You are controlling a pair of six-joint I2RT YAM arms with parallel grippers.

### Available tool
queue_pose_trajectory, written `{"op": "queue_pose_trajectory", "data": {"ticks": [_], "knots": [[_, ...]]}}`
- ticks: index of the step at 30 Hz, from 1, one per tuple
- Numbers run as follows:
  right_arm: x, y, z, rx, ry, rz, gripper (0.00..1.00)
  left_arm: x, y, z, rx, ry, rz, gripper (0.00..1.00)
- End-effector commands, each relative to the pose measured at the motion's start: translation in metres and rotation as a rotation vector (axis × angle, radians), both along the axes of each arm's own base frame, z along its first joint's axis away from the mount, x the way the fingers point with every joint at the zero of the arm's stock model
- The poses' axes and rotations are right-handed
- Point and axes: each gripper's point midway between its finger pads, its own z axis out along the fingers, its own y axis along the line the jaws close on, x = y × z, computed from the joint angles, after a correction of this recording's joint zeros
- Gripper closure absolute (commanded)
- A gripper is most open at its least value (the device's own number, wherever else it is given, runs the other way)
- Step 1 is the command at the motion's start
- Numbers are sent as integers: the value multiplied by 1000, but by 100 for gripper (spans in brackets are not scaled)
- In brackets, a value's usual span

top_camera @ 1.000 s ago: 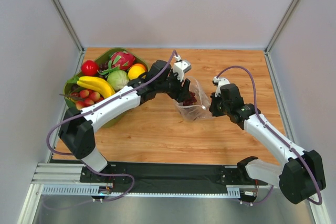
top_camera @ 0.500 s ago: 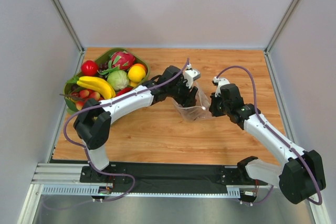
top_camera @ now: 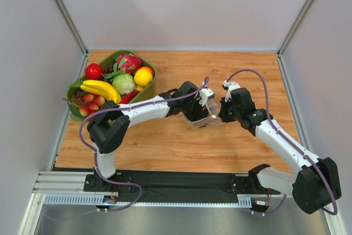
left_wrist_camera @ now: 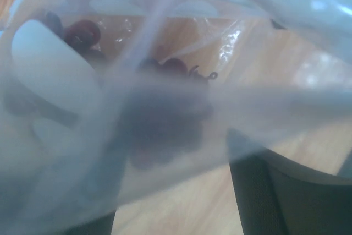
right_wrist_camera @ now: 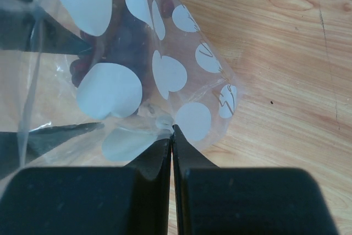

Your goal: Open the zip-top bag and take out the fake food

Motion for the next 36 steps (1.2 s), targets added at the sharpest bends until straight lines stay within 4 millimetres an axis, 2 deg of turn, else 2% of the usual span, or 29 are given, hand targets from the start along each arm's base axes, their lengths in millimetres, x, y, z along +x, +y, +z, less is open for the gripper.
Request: {"op": "queue_pose_trajectory", "data": {"ticks": [1, 6, 9, 12, 17, 20, 22, 24, 30, 36], "knots": [[6, 2, 14, 23, -43, -3, 100, -2, 1, -19, 50, -28, -14, 22], [6, 2, 14, 24, -43, -5, 100, 7, 2, -28, 67, -67, 24, 20], [6, 1, 15, 20, -45, -7, 100, 11, 2, -32, 76, -80, 39, 22], [7, 1, 15, 21, -46, -7, 100, 14, 4, -40, 108, -83, 60, 31], [6, 2, 14, 23, -45, -8, 100, 14, 8, -43, 122, -84, 74, 58], [7, 0, 14, 18, -47, -15, 100, 14, 9, -32, 105, -96, 81, 79], [7, -1, 14, 14, -47, -18, 100, 13, 6, -18, 71, -103, 78, 92], [8, -2, 13, 14, -46, -21, 100, 10, 2, -2, 27, -106, 63, 99], [8, -4, 8, 7, -34, -30, 100, 4, -8, 43, -75, -112, 46, 100], [7, -6, 8, 5, -33, -31, 100, 12, 0, 73, -128, -118, 84, 100]]}}
